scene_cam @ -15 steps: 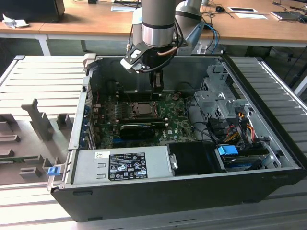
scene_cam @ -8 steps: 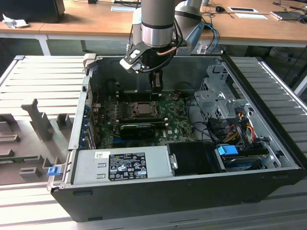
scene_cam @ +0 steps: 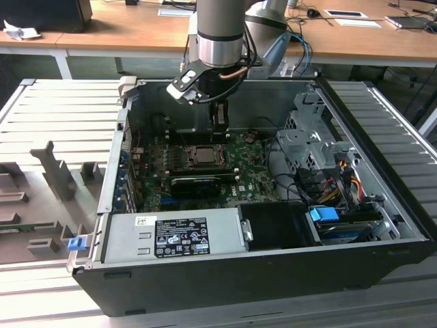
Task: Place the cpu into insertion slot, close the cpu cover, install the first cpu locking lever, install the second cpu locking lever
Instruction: 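Close the cpu cover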
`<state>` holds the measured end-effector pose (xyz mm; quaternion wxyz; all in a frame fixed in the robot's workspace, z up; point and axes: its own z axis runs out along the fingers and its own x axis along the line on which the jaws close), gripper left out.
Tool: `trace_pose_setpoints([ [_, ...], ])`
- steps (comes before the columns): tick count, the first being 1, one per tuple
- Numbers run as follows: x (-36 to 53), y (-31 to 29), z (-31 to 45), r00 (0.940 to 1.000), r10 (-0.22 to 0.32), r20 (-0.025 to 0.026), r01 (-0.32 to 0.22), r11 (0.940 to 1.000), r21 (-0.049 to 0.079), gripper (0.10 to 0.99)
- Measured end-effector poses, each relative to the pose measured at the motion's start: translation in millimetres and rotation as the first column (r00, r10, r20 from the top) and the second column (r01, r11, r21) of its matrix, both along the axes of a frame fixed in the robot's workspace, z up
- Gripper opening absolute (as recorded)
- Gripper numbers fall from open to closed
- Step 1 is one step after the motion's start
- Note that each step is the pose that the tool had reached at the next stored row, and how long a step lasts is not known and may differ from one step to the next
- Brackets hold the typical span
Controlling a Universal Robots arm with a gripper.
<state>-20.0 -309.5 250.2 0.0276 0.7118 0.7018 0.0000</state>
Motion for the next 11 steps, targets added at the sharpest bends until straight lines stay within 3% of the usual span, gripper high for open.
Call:
trace_pose_setpoints([
  [7, -8.1, 0.0, -0.3, 1.0, 0.0, 0.0002, 0.0, 1.0, 0.0, 0.106],
  [11, -10.0, 0.0, -9.5, 1.0, 0.001, 0.0, -0.001, 1.0, 0.0, 0.106],
])
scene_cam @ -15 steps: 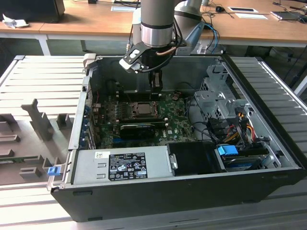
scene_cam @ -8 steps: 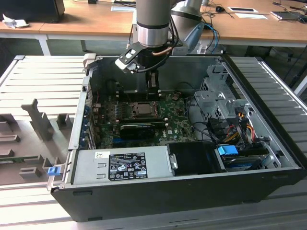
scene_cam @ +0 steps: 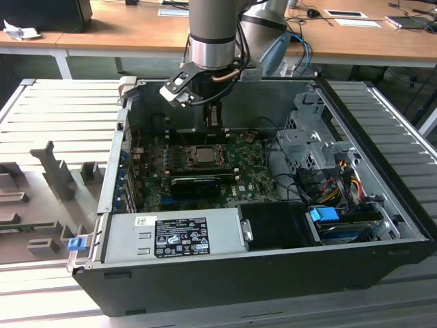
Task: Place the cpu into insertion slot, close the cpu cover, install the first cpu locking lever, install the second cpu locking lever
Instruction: 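Close the cpu cover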
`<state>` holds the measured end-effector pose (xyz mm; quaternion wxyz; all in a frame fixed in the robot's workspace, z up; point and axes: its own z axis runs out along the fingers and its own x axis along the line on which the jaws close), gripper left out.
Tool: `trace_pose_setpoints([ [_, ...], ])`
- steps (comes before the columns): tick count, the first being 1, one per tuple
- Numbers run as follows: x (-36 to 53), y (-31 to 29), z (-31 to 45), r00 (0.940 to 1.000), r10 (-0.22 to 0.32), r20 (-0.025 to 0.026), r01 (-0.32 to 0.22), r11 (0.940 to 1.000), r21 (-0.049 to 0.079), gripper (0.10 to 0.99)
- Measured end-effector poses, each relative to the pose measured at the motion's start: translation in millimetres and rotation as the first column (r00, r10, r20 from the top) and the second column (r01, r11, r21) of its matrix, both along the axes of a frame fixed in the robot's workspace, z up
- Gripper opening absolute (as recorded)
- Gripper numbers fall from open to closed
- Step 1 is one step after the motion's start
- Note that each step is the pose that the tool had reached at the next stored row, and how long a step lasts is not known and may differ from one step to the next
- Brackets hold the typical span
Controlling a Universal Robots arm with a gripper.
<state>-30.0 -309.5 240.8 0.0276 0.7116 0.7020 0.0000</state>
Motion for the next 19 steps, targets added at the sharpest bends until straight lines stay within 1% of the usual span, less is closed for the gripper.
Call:
trace_pose_setpoints([
  [1, -0.5, -0.8, -3.2, 1.0, 0.002, -0.0004, -0.002, 1.0, 0.0, 0.106],
  [3, -3.0, -2.9, -4.7, 1.0, 0.003, -0.0006, -0.003, 1.0, 0.0, 0.106],
  [5, -7.9, -4.7, -8.2, 0.9999, 0.012, -0.0005, -0.012, 0.9999, 0.0, 0.106],
  [6, -8.7, -4.8, -9.6, 0.9998, 0.017, -0.0007, -0.017, 0.9998, 0.0, 0.106],
  [8, -11.0, -4.8, -15.0, 0.9991, 0.042, -0.0021, -0.042, 0.9991, 0.0, 0.106],
  [9, -18.5, -4.9, -17.8, 0.9989, 0.047, -0.0036, -0.047, 0.9989, 0.0, 0.106],
  [10, -22.9, -4.8, -18.8, 0.9989, 0.047, -0.0039, -0.047, 0.9989, 0.0, 0.106],
  [11, -24.7, -4.8, -19.9, 0.9989, 0.047, -0.0056, -0.047, 0.9989, 0.001, 0.106],
  [14, -26.3, -4.8, -28.5, 0.9989, 0.047, -0.0082, -0.047, 0.9989, 0.001, 0.106],
  [16, -26.4, -4.8, -32.6, 0.9989, 0.047, -0.0095, -0.047, 0.9989, 0.001, 0.106],
  [19, -26.5, -4.8, -34.0, 0.9989, 0.047, -0.01, -0.047, 0.9989, 0.001, 0.106],
])
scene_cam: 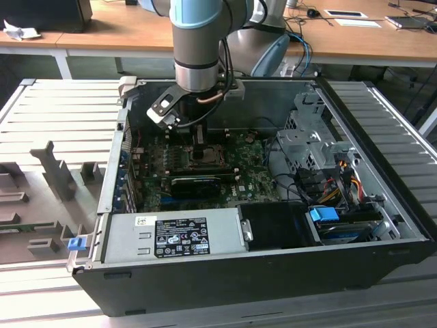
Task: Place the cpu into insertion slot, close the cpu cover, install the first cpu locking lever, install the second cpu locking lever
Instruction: 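Close the cpu cover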
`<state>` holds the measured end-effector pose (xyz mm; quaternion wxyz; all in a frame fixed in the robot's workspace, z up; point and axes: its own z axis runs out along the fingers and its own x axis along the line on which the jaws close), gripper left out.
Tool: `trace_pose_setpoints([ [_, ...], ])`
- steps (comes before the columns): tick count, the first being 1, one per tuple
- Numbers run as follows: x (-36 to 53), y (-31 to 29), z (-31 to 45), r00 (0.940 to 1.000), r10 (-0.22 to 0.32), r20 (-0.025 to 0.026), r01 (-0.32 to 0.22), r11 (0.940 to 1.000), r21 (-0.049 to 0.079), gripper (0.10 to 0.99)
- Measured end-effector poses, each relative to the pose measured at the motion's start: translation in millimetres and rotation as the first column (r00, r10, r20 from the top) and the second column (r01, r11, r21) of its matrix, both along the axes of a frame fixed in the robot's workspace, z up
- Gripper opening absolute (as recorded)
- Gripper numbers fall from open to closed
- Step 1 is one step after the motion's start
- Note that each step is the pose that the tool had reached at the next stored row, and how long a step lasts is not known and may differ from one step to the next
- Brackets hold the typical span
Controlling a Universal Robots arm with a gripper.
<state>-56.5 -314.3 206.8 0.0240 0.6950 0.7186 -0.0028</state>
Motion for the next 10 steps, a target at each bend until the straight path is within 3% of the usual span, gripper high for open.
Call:
trace_pose_setpoints([
  [5, 0.0, 0.0, -1.6, 1.0, 0.0, -0.0001, 0.0, 1.0, -0.001, 0.106],
  [7, 0.0, 0.0, 2.2, 1.0, 0.0, 0.0001, 0.0, 1.0, -0.001, 0.106],
  [9, 0.0, 0.0, 11.8, 1.0, 0.0, 0.0001, 0.0, 1.0, -0.001, 0.106],
  [10, 2.1, 0.1, 12.0, 1.0, 0.0, -0.0002, 0.0, 1.0, 0.0, 0.106],
])
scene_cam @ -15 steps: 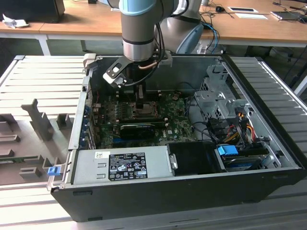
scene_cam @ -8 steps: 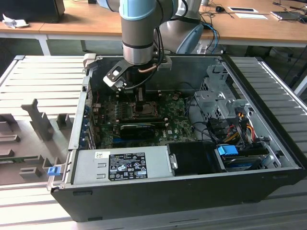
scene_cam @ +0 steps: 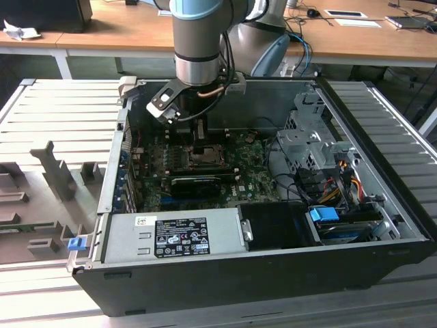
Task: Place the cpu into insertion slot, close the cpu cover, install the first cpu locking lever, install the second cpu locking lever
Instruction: 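Close the cpu cover, then install the first cpu locking lever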
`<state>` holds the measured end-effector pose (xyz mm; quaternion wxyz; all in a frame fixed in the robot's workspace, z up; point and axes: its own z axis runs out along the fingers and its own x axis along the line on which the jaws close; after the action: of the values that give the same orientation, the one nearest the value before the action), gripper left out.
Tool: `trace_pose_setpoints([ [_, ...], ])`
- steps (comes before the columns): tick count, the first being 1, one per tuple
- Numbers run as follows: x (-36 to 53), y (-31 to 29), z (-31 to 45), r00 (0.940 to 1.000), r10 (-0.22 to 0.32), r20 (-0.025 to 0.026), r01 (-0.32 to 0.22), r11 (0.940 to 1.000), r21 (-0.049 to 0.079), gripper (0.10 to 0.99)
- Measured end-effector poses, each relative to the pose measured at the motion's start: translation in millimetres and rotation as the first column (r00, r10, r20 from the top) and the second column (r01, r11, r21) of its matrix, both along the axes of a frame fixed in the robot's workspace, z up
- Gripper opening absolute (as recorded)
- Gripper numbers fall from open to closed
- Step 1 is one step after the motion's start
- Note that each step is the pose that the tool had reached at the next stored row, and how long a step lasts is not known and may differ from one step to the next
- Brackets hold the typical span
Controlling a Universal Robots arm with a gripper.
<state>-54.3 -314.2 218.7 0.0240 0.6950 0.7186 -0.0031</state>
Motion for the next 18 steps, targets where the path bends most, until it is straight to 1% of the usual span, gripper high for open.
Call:
trace_pose_setpoints([
  [3, 10.6, -0.1, 0.1, 1.0, 0.0, -0.001, 0.0, 1.0, 0.0, 0.106],
  [5, 13.5, -0.1, 0.1, 1.0, 0.0, -0.0012, 0.0, 1.0, 0.0, 0.106],
  [11, 14.2, -0.1, 0.1, 1.0, 0.0, -0.0013, 0.0, 1.0, 0.0, 0.106],
  [14, 14.2, -0.1, 3.3, 1.0, 0.0, -0.0013, 0.0, 1.0, 0.0, 0.106],
  [18, 14.1, -0.1, 4.9, 1.0, 0.0, -0.0013, 0.0, 1.0, 0.0, 0.106],
])
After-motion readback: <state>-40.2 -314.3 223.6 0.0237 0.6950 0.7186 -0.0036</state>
